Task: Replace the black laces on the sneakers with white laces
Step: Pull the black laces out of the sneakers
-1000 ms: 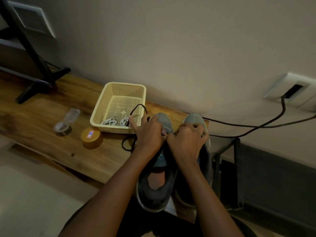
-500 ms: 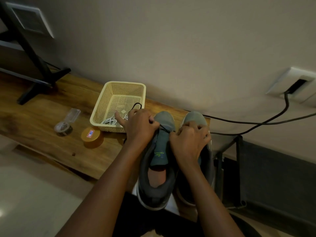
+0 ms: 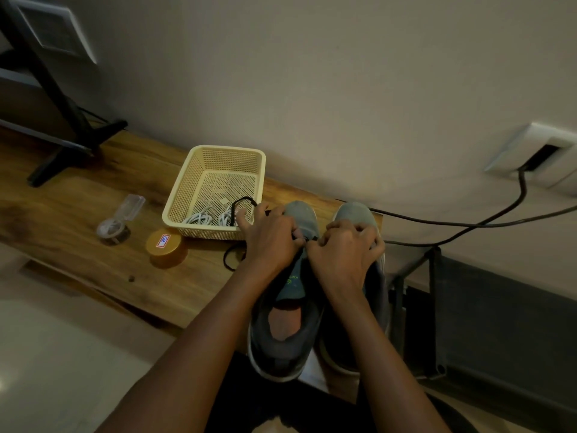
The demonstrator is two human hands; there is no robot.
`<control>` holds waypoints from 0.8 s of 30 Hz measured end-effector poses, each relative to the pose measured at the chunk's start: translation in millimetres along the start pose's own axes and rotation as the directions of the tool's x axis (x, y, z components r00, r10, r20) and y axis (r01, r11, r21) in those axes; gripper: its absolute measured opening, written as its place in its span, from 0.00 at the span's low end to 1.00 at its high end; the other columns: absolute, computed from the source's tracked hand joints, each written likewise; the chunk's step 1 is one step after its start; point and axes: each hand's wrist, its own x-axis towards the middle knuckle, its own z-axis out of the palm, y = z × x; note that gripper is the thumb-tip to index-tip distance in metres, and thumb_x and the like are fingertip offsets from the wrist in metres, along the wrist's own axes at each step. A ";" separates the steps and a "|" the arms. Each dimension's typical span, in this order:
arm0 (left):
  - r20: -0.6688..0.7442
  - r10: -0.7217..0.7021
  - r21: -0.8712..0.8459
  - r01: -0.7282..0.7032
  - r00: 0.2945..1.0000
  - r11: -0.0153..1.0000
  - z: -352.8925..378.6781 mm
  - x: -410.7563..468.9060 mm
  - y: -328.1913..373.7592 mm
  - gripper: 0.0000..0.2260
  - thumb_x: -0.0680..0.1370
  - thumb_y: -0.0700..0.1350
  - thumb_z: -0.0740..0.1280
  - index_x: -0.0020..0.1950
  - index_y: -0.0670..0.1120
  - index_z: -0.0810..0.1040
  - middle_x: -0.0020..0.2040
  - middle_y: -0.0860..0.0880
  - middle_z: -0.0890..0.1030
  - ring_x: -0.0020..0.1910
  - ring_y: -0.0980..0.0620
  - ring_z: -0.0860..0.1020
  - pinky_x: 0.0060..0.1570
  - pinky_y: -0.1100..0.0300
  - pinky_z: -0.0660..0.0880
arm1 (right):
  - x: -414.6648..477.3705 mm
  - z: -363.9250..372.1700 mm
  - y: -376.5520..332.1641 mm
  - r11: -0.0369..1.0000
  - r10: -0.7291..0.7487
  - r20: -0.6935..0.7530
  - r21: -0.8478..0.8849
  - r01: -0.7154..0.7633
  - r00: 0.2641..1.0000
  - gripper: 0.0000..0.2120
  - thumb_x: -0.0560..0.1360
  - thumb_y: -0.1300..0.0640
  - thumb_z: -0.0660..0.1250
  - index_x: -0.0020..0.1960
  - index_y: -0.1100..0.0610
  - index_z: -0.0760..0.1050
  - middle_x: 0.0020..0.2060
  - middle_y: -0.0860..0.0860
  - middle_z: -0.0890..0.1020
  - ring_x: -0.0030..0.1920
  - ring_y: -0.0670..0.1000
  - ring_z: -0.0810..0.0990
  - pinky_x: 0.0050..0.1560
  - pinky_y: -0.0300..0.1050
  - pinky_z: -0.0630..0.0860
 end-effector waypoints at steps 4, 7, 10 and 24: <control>-0.090 0.019 -0.102 -0.029 0.996 0.994 0.3 1.0 -0.2 0.05 0.74 0.48 0.66 0.38 0.53 0.74 0.52 0.56 0.76 0.69 0.52 0.62 0.61 0.51 0.46 | -1.1 3.0 0.1 0.999 -0.027 -0.060 -0.025 0.026 0.998 0.11 0.70 0.54 0.66 0.46 0.60 0.83 0.55 0.49 0.80 0.63 0.55 0.64 0.68 0.57 0.52; -0.176 0.000 -0.195 -0.035 0.984 0.980 -0.1 3.5 -5.9 0.03 0.74 0.45 0.64 0.43 0.49 0.70 0.46 0.54 0.74 0.60 0.51 0.69 0.55 0.54 0.50 | -1.9 4.1 0.4 0.999 -0.029 -0.095 -0.023 0.027 0.995 0.11 0.70 0.54 0.67 0.45 0.60 0.83 0.54 0.49 0.80 0.62 0.55 0.65 0.68 0.56 0.52; -0.208 -0.029 -0.248 -0.024 0.978 0.968 0.6 5.4 -6.0 0.03 0.75 0.43 0.61 0.46 0.48 0.67 0.45 0.51 0.75 0.53 0.50 0.72 0.60 0.51 0.52 | -2.3 4.3 0.5 0.999 -0.030 -0.091 -0.028 0.027 0.995 0.11 0.70 0.54 0.66 0.45 0.60 0.82 0.54 0.49 0.79 0.62 0.55 0.64 0.68 0.56 0.52; -0.056 0.075 -0.092 -0.080 0.996 0.993 -1.8 -0.4 -5.4 0.07 0.72 0.55 0.71 0.47 0.56 0.76 0.64 0.58 0.73 0.73 0.50 0.56 0.68 0.39 0.34 | -2.3 4.6 -0.2 1.000 -0.022 -0.066 -0.007 0.021 0.998 0.11 0.70 0.55 0.65 0.46 0.60 0.82 0.56 0.49 0.79 0.62 0.55 0.64 0.67 0.54 0.53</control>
